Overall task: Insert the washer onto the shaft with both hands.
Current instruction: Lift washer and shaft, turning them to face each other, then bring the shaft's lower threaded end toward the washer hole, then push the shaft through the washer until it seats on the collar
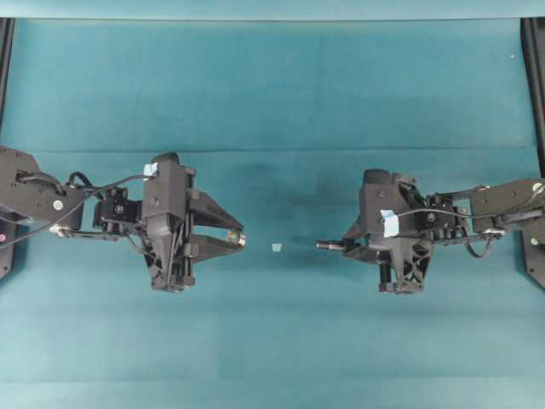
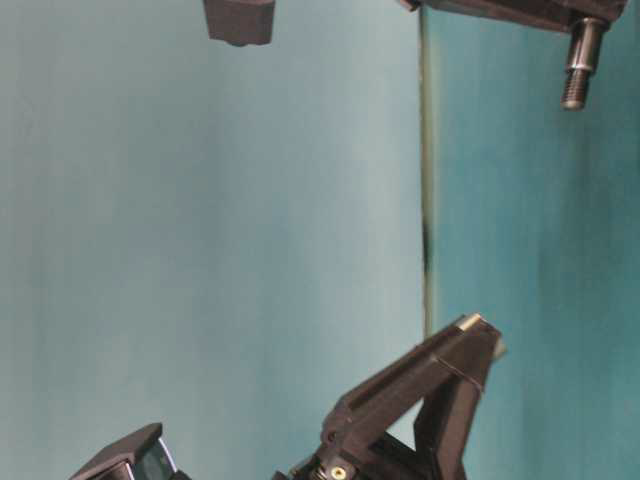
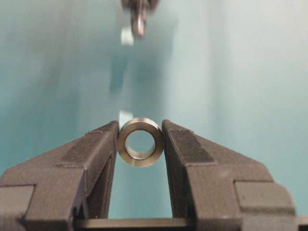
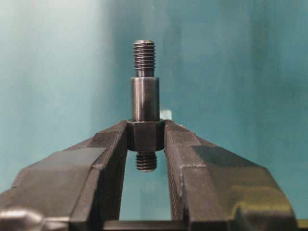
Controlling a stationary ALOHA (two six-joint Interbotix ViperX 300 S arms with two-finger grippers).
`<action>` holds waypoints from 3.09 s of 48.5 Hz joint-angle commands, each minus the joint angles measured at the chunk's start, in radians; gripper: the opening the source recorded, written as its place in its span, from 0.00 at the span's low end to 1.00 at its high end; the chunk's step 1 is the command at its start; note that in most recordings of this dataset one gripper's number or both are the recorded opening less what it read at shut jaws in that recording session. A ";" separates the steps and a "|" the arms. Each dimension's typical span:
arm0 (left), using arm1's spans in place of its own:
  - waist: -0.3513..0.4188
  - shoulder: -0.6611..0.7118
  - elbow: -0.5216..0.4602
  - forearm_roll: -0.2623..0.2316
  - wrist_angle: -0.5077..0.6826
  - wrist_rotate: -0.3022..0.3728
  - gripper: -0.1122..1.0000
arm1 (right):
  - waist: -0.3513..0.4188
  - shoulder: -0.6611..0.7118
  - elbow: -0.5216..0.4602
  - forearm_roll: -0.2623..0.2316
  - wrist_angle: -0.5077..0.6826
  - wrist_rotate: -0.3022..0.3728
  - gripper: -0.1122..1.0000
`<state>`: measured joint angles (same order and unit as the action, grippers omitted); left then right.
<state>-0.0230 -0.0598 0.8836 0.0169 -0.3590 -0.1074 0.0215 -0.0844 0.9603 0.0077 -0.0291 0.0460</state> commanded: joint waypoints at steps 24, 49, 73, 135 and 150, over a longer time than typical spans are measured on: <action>0.003 0.006 -0.034 0.000 -0.112 -0.051 0.41 | 0.012 -0.014 0.002 0.012 -0.178 0.049 0.10; -0.002 0.097 -0.121 0.000 -0.126 -0.054 0.41 | 0.029 -0.003 -0.003 0.012 -0.206 0.052 0.10; -0.006 0.110 -0.140 0.000 -0.126 -0.054 0.41 | 0.029 0.018 -0.021 0.012 -0.238 0.052 0.10; -0.012 0.121 -0.140 0.000 -0.121 -0.054 0.41 | 0.029 0.034 -0.048 0.012 -0.348 0.054 0.10; -0.012 0.137 -0.153 0.000 -0.124 -0.054 0.41 | 0.029 0.034 -0.049 0.012 -0.353 0.052 0.10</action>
<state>-0.0337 0.0798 0.7517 0.0184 -0.4740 -0.1595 0.0460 -0.0430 0.9296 0.0184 -0.3682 0.0905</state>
